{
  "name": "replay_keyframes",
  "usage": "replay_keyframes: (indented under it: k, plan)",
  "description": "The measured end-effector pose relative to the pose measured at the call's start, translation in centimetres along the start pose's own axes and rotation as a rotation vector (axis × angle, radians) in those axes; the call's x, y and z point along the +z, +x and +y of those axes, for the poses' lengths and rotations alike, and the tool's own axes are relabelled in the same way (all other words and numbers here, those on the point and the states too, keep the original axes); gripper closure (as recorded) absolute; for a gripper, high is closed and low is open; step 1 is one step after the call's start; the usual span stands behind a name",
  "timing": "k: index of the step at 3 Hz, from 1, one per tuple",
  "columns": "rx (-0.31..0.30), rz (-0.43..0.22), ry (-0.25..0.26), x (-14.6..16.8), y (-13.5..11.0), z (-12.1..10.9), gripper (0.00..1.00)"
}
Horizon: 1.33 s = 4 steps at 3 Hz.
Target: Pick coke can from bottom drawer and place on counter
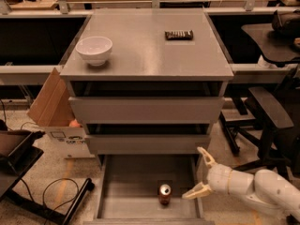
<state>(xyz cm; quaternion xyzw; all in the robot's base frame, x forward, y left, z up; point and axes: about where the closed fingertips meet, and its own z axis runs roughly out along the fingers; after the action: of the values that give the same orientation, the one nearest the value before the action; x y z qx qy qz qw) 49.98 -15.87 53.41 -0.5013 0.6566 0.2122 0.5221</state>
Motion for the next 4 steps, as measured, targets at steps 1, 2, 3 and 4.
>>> replay_keyframes:
  k: [1, 2, 3, 4]
  plan:
    - [0.049, -0.002, -0.011, 2.9, 4.7, 0.7, 0.0]
    - [0.119, 0.024, -0.041, 4.4, 8.7, 2.0, 0.0]
    - [0.135, 0.03, -0.05, 4.9, 9.6, 2.4, 0.0]
    - [0.15, 0.036, -0.069, 6.7, 10.9, 2.7, 0.0]
